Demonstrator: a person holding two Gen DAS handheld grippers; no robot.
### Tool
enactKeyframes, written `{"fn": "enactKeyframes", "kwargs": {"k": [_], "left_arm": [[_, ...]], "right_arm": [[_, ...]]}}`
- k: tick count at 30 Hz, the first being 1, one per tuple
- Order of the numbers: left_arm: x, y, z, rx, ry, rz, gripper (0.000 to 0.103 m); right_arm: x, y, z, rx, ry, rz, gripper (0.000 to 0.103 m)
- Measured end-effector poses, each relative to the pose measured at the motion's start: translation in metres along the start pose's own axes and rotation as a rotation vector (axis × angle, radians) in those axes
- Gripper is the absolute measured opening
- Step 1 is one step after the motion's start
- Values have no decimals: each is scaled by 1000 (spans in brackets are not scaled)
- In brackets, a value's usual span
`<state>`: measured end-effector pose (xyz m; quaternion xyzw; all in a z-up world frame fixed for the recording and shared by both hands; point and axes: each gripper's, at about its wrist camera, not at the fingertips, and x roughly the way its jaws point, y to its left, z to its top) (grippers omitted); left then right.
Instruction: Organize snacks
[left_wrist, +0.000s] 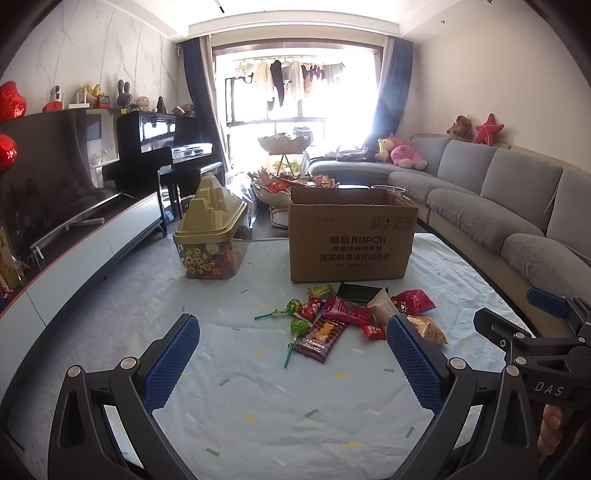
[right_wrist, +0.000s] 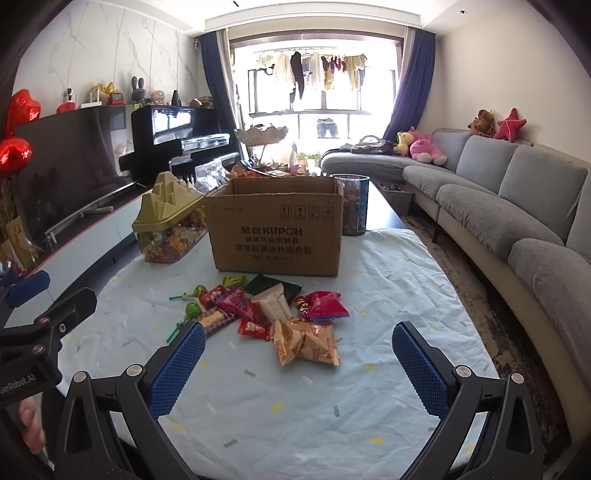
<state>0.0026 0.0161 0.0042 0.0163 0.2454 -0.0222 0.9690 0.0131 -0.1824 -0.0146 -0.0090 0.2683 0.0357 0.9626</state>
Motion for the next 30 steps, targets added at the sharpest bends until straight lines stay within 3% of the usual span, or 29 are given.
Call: {"fn": "enactKeyframes", "kwargs": {"k": [10,19,30], "left_arm": [[25,3,-12,-7,41,7,103],[61,-1,-18,5,94,-30,92],[113,-24,-22,38,175,-213,70]], "right_arm": [[30,0,-10,24,88,15,103],[66,-3,-14,56,165,23,103],[106,-16,-18,79,214,35,100]]}}
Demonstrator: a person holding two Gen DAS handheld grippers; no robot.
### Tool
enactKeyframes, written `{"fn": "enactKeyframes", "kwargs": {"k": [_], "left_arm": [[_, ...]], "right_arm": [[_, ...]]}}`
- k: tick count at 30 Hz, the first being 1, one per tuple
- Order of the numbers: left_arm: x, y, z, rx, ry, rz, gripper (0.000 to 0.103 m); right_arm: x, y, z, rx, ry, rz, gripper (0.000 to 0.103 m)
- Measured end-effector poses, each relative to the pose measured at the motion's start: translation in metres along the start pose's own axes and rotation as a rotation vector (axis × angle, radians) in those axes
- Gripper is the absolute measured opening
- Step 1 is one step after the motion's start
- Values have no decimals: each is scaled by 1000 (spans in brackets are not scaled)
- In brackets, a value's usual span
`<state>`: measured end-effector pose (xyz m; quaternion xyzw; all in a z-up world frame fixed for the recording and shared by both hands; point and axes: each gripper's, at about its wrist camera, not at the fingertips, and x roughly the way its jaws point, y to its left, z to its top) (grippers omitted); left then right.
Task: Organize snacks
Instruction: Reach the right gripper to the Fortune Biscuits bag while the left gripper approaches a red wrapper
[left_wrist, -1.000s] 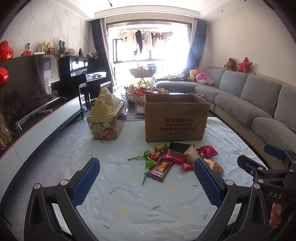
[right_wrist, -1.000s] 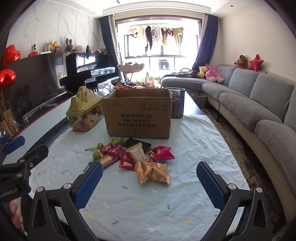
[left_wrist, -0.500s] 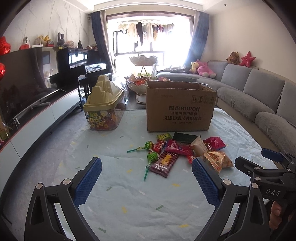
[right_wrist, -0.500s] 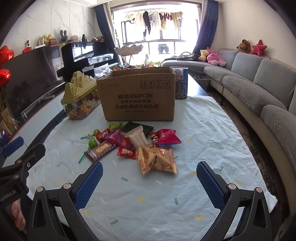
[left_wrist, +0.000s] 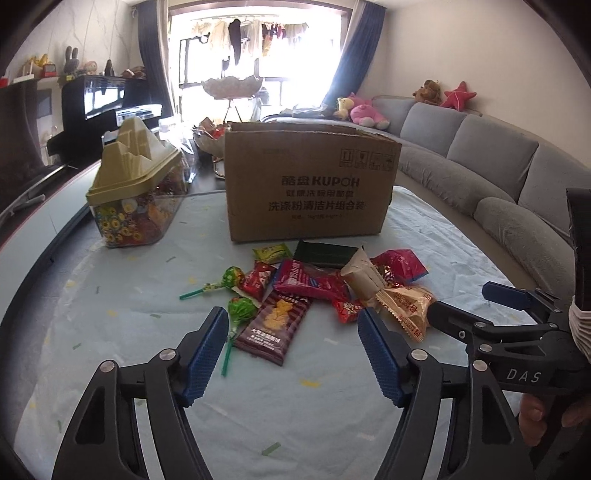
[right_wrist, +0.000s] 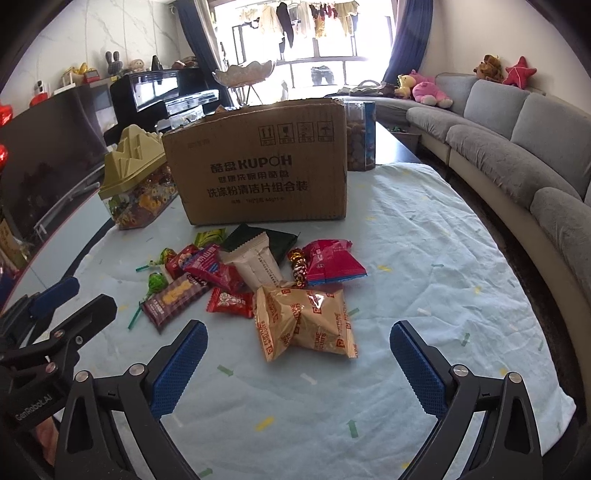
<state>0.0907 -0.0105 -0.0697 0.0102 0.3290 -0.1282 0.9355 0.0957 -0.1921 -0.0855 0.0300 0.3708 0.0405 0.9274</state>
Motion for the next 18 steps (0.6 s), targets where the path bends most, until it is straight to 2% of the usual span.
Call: {"fn": "enactKeyframes", "kwargs": {"k": [6,10,18], "left_arm": [[35,-5,6,-32,77,-93,62],[55,-6,6,-75,131,-150,53],[84,-6,3,-118,208,-217,41]], "right_arm": [[22,-9,4,33,30,25,92],[35,-16,3,51,53,32,86],[53,-24,2,65,89,70,78]]}}
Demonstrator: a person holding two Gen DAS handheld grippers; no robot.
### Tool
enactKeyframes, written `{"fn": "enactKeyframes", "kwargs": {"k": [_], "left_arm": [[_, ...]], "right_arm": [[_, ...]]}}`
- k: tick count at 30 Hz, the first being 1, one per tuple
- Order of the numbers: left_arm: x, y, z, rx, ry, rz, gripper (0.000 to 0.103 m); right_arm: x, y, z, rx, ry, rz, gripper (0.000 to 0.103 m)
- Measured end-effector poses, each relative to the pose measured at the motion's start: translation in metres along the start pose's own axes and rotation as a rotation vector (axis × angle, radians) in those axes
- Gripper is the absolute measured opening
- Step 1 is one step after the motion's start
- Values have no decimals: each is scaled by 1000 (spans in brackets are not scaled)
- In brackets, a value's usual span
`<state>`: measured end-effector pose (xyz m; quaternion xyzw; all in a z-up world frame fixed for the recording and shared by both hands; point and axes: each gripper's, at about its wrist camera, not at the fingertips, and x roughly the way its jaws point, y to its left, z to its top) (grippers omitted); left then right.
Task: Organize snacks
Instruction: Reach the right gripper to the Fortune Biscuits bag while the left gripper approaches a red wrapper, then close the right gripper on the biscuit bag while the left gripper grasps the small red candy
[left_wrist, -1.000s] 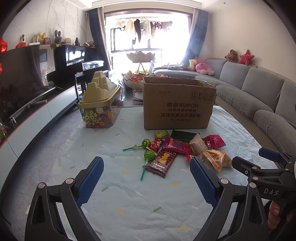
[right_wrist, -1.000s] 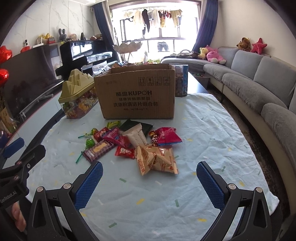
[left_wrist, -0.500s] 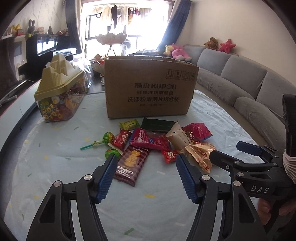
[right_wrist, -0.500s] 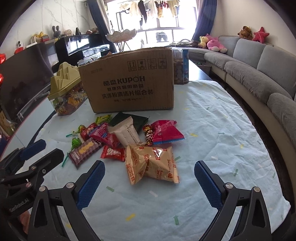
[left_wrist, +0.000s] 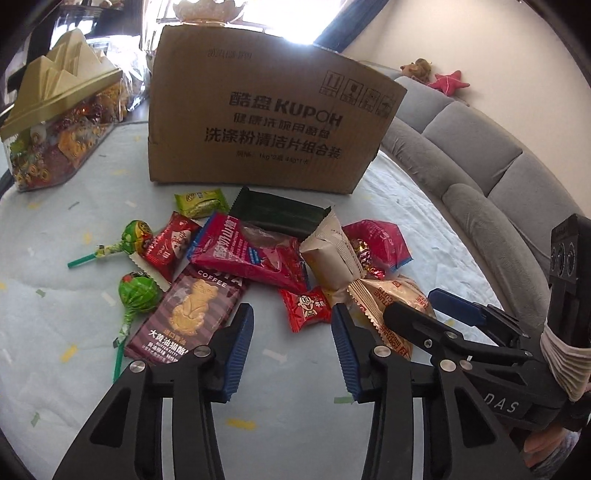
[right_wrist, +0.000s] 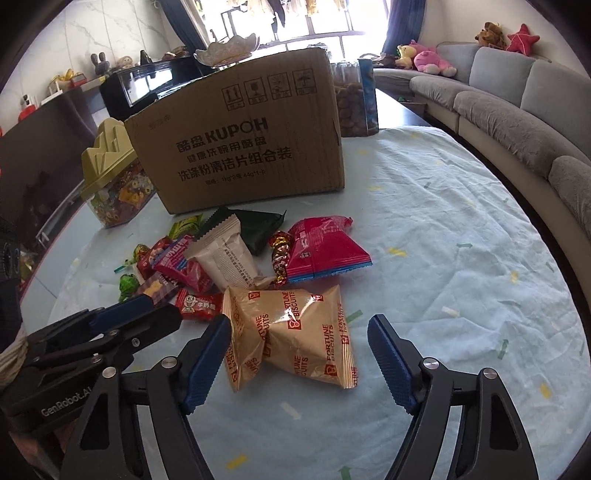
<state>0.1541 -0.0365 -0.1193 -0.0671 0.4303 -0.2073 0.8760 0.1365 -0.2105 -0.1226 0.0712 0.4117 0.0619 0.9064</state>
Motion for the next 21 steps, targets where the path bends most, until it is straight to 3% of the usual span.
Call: {"fn": "enactKeyframes", "kwargs": {"k": [12,15,19,21], "left_arm": [[17,-7,5,-6,39,-9,25],[18,-8,4,4,39,-6,22],[18,-16,4,18,33,9,20],[17,-20,3,19,29,12,19]], "right_arm": [[14,-7,2,3,15,49,69],[16,-3,3,-15,17,56,64],[15,-2,3,-13,35,88,50],[13,-1,2,-12,36,93,49]]}}
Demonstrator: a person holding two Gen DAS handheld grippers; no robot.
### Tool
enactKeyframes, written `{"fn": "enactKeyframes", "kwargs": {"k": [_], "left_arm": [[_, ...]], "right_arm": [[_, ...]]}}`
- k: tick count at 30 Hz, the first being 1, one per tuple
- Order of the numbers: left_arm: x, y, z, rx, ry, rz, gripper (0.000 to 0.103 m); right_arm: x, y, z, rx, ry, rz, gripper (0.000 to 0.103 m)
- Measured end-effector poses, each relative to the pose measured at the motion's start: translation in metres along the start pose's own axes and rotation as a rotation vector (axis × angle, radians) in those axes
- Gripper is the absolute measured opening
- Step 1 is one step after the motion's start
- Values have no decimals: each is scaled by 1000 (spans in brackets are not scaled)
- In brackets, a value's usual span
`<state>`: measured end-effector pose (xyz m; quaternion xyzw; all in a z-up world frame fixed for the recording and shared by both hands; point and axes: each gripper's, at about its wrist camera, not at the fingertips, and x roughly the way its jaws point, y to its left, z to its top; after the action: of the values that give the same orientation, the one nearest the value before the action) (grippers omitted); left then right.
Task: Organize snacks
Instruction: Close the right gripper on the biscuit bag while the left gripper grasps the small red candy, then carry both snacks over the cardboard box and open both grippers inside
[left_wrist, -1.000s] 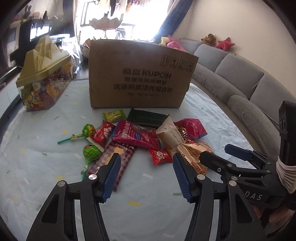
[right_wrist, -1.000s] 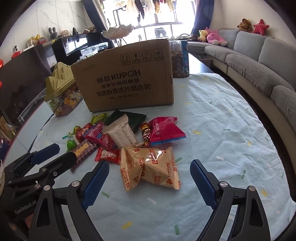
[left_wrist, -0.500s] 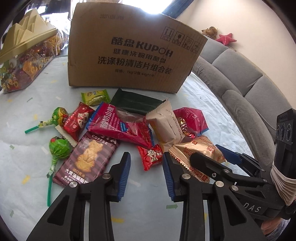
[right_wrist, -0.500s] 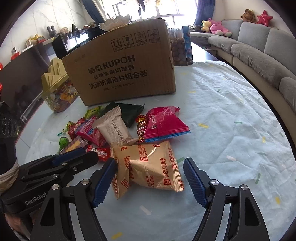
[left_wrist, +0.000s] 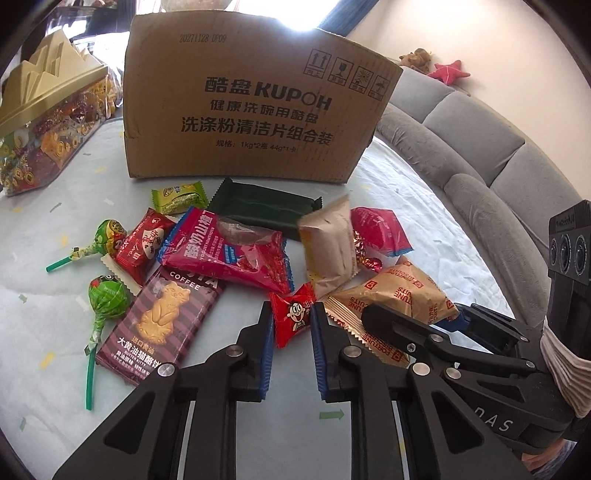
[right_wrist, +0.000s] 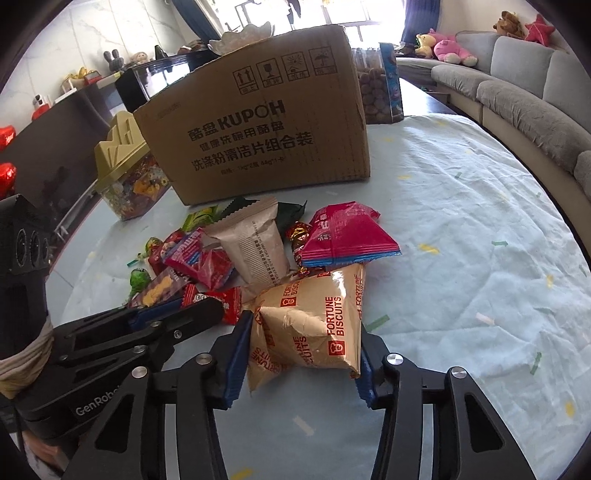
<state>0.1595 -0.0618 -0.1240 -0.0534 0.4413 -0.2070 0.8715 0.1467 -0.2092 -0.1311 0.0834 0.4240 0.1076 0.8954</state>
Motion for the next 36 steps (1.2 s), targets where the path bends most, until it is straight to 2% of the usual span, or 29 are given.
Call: {"fn": "enactKeyframes", "kwargs": {"k": [7,19,28,36], "left_arm": [[-19,-2,-6,-11,-28,13,14],[-71,-9,1,29,-149,70,14],[-101,-15,32,87,-257,100,14],[-113,-16,79,129,-324,145,13]], "right_arm": [[-17,8,-2,-16,-27,-15,48],[-55,27,2,-77,-116,-38,48],[-77,35,30,-82,-213,-21,48],[-86,42,79,-80,-289,15,48]]}}
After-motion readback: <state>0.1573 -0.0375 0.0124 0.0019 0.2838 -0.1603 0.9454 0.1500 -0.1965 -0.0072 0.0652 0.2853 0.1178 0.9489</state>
